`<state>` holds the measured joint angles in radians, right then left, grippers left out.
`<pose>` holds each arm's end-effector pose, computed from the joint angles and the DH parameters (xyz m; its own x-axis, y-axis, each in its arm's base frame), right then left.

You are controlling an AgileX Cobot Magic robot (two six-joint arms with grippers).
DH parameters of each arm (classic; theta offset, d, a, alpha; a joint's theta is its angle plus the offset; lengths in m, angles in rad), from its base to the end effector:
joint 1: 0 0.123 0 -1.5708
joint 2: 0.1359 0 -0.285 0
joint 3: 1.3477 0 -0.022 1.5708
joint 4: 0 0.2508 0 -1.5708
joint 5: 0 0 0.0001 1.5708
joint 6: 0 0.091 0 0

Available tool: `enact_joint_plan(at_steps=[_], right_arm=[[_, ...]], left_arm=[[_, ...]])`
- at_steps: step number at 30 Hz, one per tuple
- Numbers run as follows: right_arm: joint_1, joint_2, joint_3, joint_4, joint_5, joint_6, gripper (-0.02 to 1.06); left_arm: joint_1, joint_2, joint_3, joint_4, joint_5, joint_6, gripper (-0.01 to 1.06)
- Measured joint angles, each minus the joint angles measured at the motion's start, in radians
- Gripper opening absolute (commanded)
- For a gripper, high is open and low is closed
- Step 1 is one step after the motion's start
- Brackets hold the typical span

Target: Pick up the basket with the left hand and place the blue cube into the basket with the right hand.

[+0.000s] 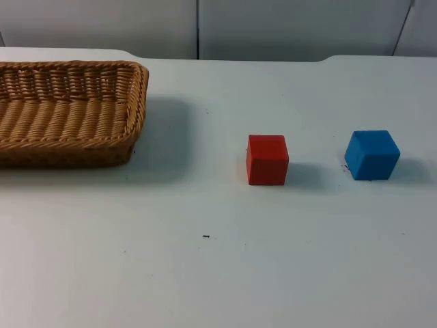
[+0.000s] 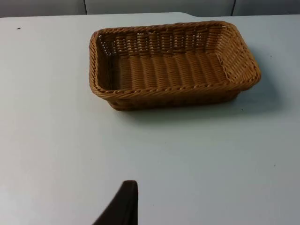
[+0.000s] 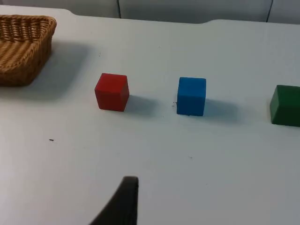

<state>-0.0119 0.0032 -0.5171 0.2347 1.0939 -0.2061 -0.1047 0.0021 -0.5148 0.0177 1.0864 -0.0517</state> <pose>-0.0088 0.0189 0.2812 -0.4442 -0.0893 -0.8915 -0.2154 0.9765 0.0096 -0.0071 0.0022 0.2793 -0.4684 0.0055 -0.8835 0.0704 0.9970 -0.0311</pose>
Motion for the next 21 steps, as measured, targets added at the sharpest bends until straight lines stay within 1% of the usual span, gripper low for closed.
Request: enact_joint_plan(at_steps=[2,6,8,21], right_arm=[[0.000,0.000,0.000,0.000,0.000,0.000,1.04],[0.000,0.000,0.000,0.042,-0.003,0.000,1.04],[0.000,0.000,0.000,0.048,-0.002,0.000,1.04],[0.000,0.015,0.000,0.051,-0.002,0.000,1.04]], left_arm=[[0.000,0.000,0.000,0.000,0.000,0.000,1.05],[0.000,0.000,0.000,0.000,0.000,0.000,1.05],[0.000,0.000,0.000,0.000,0.000,0.000,1.05],[0.000,0.000,0.000,0.000,0.000,0.000,1.05]])
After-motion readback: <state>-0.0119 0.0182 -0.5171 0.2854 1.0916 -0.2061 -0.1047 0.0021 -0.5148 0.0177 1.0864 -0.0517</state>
